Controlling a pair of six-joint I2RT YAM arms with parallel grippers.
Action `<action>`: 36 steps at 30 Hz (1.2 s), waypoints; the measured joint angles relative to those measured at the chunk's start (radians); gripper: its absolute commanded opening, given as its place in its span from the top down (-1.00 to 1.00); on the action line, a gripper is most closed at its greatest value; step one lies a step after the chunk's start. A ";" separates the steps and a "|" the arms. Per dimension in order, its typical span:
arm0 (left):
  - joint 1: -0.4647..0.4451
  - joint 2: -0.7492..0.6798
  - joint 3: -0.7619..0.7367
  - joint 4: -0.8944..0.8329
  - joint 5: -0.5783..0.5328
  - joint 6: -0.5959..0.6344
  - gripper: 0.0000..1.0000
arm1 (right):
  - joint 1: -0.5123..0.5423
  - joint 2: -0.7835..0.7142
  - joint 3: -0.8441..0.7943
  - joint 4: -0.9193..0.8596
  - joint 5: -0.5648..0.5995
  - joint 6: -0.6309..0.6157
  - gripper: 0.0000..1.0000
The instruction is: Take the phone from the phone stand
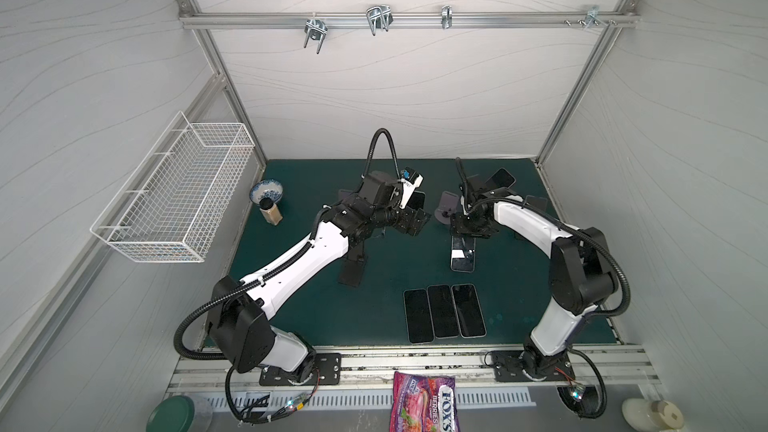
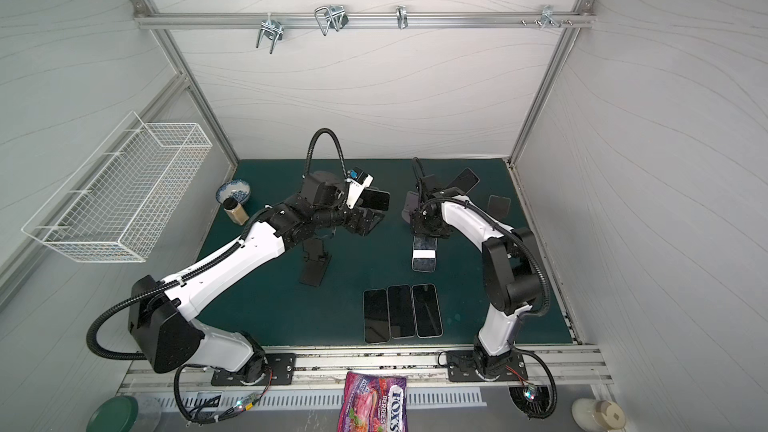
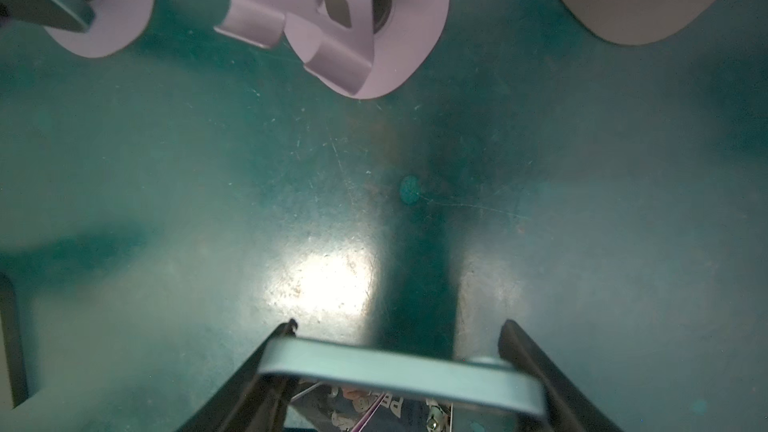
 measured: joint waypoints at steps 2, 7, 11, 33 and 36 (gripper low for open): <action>0.000 0.000 0.000 0.000 -0.003 0.000 -0.80 | 0.000 0.006 0.000 0.000 -0.001 0.000 -0.13; 0.000 0.000 0.000 0.000 -0.008 0.000 -0.80 | 0.000 0.008 -0.001 0.000 -0.008 0.000 -0.14; 0.000 0.000 0.000 0.000 -0.010 0.000 -0.80 | 0.000 0.010 -0.001 0.000 -0.016 0.000 -0.14; 0.000 0.000 0.000 0.000 -0.010 0.000 -0.80 | 0.008 0.085 0.003 -0.011 -0.036 -0.028 -0.16; 0.000 0.000 0.000 0.000 -0.010 0.000 -0.80 | 0.014 0.094 0.015 -0.024 -0.038 -0.029 -0.17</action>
